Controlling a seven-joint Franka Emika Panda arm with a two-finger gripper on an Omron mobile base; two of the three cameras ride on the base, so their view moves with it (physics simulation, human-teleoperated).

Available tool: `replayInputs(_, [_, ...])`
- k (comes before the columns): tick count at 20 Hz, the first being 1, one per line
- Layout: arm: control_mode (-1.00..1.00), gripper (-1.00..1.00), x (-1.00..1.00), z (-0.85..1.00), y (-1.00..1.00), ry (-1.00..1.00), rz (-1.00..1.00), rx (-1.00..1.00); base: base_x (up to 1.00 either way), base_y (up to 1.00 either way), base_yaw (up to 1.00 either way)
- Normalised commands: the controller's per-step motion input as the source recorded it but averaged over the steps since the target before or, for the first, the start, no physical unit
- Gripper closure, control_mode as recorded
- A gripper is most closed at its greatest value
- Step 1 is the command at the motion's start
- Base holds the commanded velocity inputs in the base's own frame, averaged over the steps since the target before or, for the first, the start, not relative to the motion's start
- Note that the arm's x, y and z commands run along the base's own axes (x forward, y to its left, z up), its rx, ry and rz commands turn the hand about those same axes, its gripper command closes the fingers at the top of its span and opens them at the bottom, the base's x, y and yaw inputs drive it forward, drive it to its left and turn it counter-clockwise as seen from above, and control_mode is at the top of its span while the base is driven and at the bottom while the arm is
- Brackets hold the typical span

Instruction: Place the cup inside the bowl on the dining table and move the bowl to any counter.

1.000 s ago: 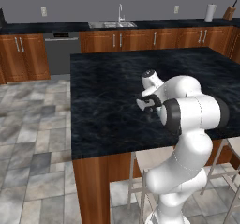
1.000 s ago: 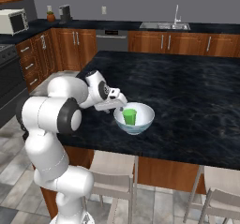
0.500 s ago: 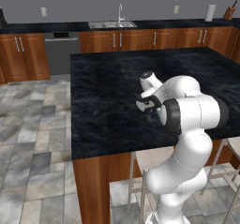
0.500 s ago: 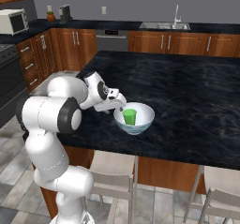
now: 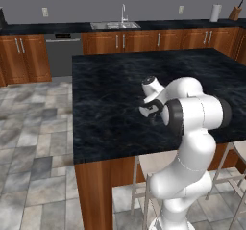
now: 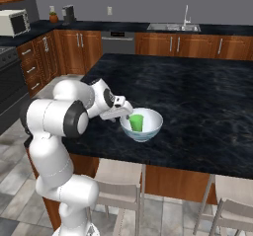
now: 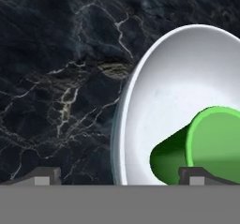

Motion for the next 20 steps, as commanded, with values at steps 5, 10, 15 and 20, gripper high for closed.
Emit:
replayInputs(5, [-1.00,-1.00,0.07,-0.13,0.00,0.00,0.00,-0.03,0.00,0.00,0.00])
replayInputs(10, [-1.00,-1.00,0.00,0.00,0.00,0.00,0.00,-0.01,0.00,0.00,0.00])
replayInputs(15, [-1.00,-1.00,0.00,0.00,0.00,0.00,0.00,0.00,0.00,0.00,0.00])
replayInputs(20, [-1.00,-1.00,0.00,0.00,0.00,0.00,0.00,0.00,0.00,0.00,0.00])
